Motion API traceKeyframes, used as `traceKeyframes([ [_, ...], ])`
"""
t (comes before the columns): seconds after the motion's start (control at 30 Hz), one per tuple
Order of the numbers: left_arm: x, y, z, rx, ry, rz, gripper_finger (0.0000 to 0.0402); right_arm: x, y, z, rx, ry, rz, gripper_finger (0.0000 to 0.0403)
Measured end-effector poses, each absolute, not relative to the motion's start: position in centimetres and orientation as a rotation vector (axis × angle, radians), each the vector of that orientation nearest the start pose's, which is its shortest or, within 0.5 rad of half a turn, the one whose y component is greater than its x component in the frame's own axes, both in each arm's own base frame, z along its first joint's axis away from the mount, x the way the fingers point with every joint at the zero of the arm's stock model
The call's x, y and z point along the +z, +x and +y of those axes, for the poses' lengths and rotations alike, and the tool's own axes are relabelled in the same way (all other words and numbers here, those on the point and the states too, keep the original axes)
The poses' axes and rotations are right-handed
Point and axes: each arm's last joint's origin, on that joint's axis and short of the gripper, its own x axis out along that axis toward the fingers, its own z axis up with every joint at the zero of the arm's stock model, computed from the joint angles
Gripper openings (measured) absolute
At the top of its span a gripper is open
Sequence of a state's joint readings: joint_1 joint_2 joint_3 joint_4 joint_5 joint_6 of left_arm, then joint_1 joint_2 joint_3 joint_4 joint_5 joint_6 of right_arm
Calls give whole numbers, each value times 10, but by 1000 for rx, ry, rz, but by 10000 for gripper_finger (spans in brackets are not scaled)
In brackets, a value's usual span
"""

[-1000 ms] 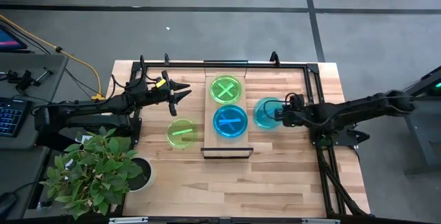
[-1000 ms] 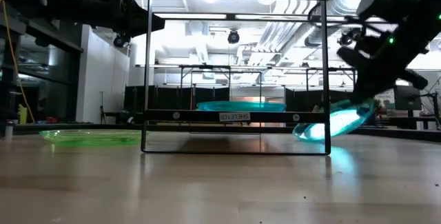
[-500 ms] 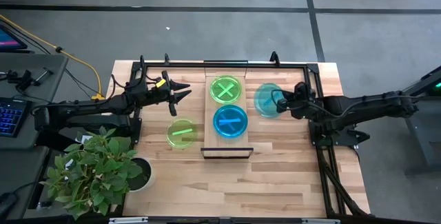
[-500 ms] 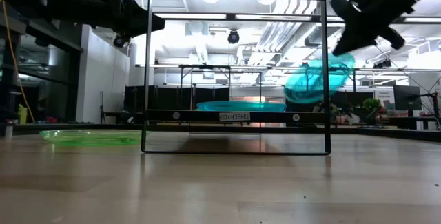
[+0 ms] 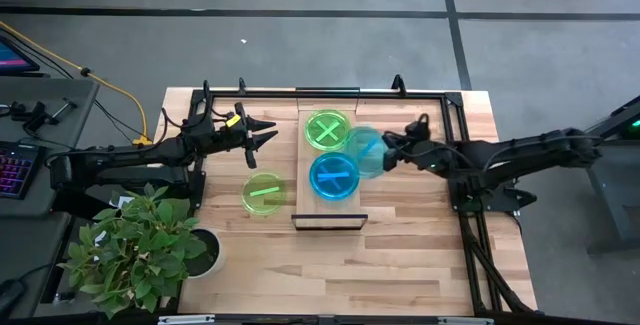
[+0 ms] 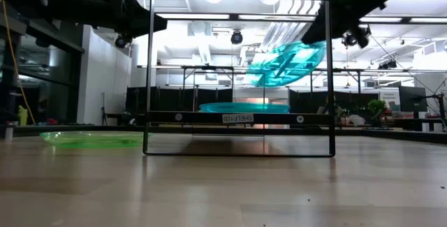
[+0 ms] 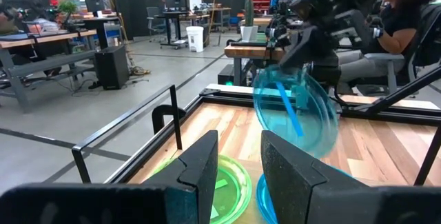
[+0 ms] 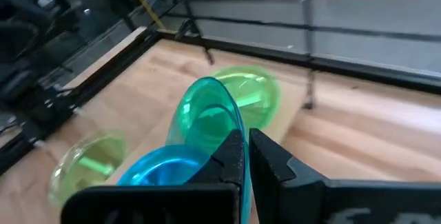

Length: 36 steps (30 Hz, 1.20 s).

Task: Place and stack plates onto a shelf
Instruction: Stack the blue plate on top of the blue plates on the shelf

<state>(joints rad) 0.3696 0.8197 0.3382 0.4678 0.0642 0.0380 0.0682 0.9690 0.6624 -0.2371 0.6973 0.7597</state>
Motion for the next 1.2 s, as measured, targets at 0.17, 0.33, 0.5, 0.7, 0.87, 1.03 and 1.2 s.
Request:
traceKeyframes([
  [0.17,235,170,64,305,35,19,104,238,228,-2,-728,517,301,0],
  [0.33,235,170,64,305,34,19,104,219,247,0,-709,519,345,0],
  [0.5,235,170,64,305,34,19,104,212,260,3,-621,586,334,0],
  [0.7,235,170,64,305,34,20,104,200,270,5,-595,597,358,0],
  [0.87,235,170,64,305,33,20,104,190,275,5,-608,589,386,0],
  [1.03,235,170,64,305,34,20,104,187,277,1,-621,589,380,6],
  [1.2,235,170,64,305,34,20,104,190,279,-3,-639,557,336,53],
])
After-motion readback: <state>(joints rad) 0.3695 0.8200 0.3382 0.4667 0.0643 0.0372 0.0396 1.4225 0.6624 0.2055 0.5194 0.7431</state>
